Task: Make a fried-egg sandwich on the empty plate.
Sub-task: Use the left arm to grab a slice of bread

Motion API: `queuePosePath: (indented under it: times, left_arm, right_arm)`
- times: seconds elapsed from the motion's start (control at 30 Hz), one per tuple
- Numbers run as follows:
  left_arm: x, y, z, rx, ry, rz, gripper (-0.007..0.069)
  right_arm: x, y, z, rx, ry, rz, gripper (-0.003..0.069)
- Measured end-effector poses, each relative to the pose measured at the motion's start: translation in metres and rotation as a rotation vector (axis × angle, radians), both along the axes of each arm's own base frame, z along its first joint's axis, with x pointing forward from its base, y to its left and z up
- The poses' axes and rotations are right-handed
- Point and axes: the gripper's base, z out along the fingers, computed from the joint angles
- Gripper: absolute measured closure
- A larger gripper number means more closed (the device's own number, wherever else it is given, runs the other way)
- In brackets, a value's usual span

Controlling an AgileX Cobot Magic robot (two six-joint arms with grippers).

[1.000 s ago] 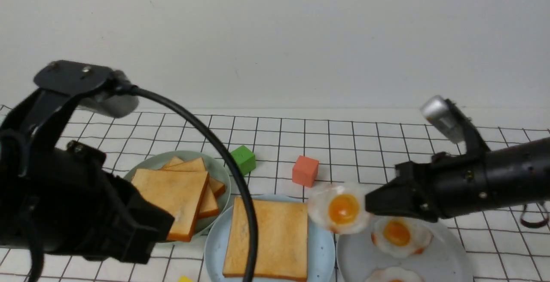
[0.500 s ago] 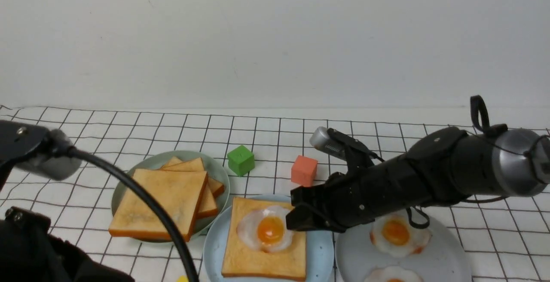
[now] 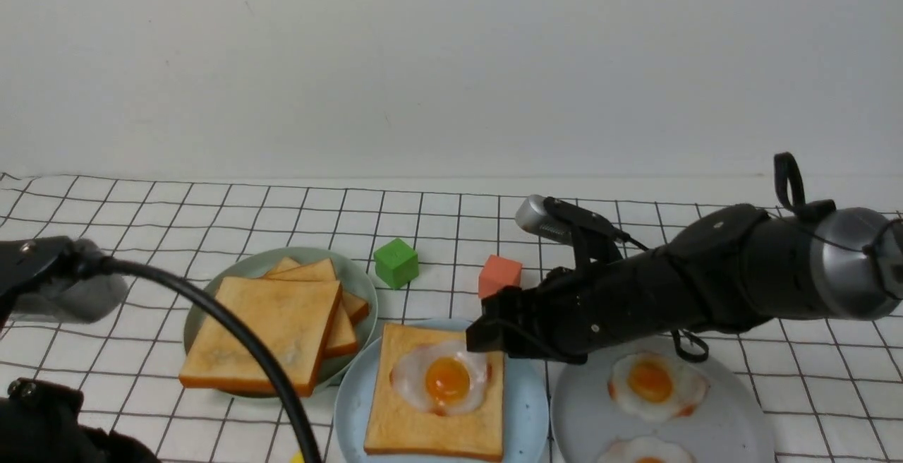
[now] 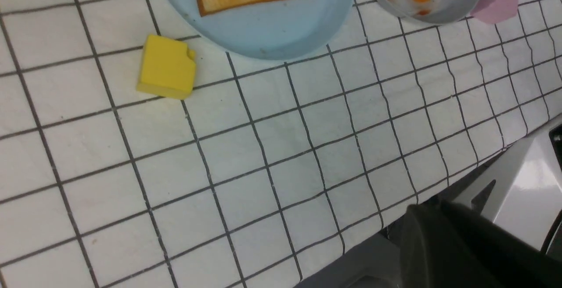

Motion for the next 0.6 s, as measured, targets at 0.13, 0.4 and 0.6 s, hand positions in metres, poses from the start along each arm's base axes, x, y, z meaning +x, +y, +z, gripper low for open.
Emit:
queuePosePath:
  times: [0.13, 0.4, 0.6]
  left_arm:
    - [-0.010, 0.003, 0.000, -0.025, -0.001, -0.006, 0.0582]
    - [-0.042, 0.023, 0.001, -0.062, -0.114, -0.006, 0.0571]
    - [-0.045, 0.029, -0.013, -0.053, -0.157, 0.041, 0.0567]
  right_arm:
    - [-0.002, -0.001, 0.014, -0.002, -0.043, 0.022, 0.0224]
    - [-0.011, -0.006, 0.041, -0.017, -0.085, 0.040, 0.0224]
    - [-0.030, -0.015, 0.063, -0.059, -0.012, 0.055, 0.0224]
